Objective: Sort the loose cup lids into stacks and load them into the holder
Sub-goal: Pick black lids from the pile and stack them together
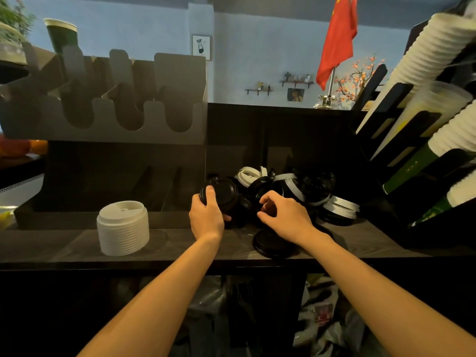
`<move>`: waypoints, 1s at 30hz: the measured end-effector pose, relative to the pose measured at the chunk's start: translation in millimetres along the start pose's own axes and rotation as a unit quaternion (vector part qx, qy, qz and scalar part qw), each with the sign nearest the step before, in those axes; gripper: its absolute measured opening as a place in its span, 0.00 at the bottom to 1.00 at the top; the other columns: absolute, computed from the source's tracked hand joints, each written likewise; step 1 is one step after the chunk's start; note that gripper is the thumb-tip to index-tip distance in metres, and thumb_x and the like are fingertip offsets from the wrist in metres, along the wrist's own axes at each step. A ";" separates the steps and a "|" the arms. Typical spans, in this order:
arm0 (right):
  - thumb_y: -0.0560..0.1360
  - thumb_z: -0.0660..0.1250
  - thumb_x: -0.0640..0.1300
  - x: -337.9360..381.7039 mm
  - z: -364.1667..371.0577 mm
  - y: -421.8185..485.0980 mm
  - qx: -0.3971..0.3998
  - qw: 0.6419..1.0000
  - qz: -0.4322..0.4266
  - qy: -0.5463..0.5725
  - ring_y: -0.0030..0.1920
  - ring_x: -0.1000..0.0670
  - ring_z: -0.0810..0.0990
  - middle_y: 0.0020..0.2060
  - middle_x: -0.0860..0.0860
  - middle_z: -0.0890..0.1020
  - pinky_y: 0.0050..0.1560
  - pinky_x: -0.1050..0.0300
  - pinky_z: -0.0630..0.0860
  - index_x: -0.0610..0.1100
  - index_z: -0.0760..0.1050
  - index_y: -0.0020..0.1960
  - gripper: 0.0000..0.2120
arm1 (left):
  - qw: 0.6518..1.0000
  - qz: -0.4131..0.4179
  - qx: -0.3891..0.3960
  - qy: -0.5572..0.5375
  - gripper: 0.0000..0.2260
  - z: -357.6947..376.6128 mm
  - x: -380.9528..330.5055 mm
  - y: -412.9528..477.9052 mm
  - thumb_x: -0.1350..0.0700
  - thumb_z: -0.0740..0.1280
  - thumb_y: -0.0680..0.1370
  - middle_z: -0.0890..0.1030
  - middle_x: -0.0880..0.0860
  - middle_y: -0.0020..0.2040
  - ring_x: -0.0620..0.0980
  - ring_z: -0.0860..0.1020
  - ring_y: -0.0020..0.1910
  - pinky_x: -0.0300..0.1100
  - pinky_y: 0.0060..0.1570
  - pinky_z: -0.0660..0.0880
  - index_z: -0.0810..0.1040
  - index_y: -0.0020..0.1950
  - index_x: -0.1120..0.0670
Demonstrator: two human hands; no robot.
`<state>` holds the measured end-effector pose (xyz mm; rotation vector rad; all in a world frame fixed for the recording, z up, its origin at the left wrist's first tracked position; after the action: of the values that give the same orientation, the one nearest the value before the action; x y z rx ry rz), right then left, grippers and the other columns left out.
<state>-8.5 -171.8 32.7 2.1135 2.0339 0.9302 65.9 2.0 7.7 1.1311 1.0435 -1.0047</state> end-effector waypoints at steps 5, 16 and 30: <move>0.76 0.70 0.56 11.2 4.6 7.0 0.032 0.999 0.005 -0.004 0.66 0.51 0.74 0.67 0.55 0.74 0.58 0.51 0.75 0.55 0.63 0.75 0.31 | 1.000 -0.009 0.020 0.004 0.16 1.4 0.2 -0.3 0.40 0.58 0.84 0.84 0.51 0.43 0.50 0.83 0.29 0.52 0.42 0.82 0.75 0.53 0.52; 0.76 0.71 0.49 16.4 9.9 10.3 -0.116 0.992 0.040 -0.034 0.59 0.51 0.78 0.57 0.56 0.82 0.52 0.54 0.76 0.55 0.78 0.63 0.16 | 0.999 -0.004 0.029 -0.022 0.16 -1.1 -3.8 -3.5 0.41 0.58 0.84 0.83 0.50 0.44 0.51 0.83 0.31 0.47 0.36 0.79 0.76 0.54 0.52; 0.65 0.75 0.30 19.3 19.0 -6.3 -0.204 0.951 -0.205 -0.113 0.57 0.48 0.81 0.55 0.49 0.83 0.52 0.49 0.81 0.43 0.81 0.52 0.18 | 0.993 -0.014 0.103 -0.059 0.27 -1.3 -4.6 -3.6 0.38 0.64 0.80 0.82 0.55 0.58 0.54 0.81 0.57 0.51 0.53 0.82 0.76 0.66 0.58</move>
<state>-6.4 -146.3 21.6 1.4412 1.8599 0.8942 61.2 3.2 11.3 1.2104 0.8770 -1.2087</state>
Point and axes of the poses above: each hand's wrist, its own y-axis towards the middle knuckle, its own z-axis out of the palm, x = y × z, the point moved 1 cm from there along y, towards the middle knuckle
